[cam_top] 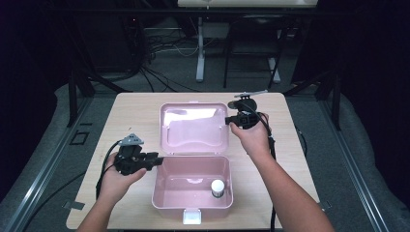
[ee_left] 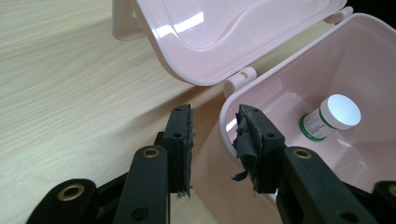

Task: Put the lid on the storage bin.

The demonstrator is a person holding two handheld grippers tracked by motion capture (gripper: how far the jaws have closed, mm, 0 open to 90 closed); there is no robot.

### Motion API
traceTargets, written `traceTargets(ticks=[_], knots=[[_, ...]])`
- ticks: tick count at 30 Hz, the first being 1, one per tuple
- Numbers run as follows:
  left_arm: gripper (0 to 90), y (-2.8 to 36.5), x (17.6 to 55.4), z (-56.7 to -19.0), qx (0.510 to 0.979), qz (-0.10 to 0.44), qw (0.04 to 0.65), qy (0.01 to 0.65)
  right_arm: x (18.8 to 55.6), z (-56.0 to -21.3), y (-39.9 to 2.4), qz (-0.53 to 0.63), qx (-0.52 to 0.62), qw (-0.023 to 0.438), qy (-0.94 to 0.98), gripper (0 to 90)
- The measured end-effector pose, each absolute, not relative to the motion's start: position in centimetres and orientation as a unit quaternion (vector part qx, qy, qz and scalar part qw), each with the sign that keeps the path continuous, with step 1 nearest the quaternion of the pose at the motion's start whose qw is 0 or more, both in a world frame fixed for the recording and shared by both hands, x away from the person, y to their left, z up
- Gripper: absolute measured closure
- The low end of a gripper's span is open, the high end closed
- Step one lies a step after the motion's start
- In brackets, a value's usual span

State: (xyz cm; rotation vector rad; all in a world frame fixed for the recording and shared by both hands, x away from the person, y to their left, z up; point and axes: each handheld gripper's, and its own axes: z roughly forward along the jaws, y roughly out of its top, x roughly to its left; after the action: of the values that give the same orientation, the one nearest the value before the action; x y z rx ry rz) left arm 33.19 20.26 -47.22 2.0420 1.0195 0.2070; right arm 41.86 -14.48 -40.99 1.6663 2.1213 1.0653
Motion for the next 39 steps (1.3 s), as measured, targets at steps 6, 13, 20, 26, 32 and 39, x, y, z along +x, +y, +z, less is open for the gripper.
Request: traceTargets(ticks=[6, 13, 20, 26, 32, 39], knots=[[65.9, 20.3, 33.2, -47.2, 0.811, 0.082, 0.413, 0.405, 41.4, -40.6, -14.6, 0.368, 0.565, 0.124, 0.728, 86.3], [66.1, 20.3, 33.2, -47.3, 0.811, 0.083, 0.414, 0.404, 40.9, -40.2, -14.7, 0.377, 0.558, 0.131, 0.728, 86.5], [65.5, 20.3, 33.2, -47.2, 0.806, 0.089, 0.420, 0.408, 40.1, -39.9, -14.9, 0.389, 0.552, 0.137, 0.725, 86.7], [64.0, 20.7, 33.3, -47.0, 0.797, 0.103, 0.433, 0.409, 39.6, -39.9, -15.1, 0.397, 0.547, 0.143, 0.723, 86.7], [61.5, 20.6, 33.5, -46.7, 0.794, 0.103, 0.439, 0.407, 39.4, -39.8, -15.1, 0.401, 0.544, 0.146, 0.723, 86.8], [61.1, 20.3, 34.6, -46.1, 0.789, 0.112, 0.445, 0.408, 39.2, -39.7, -15.2, 0.404, 0.543, 0.146, 0.722, 86.8]])
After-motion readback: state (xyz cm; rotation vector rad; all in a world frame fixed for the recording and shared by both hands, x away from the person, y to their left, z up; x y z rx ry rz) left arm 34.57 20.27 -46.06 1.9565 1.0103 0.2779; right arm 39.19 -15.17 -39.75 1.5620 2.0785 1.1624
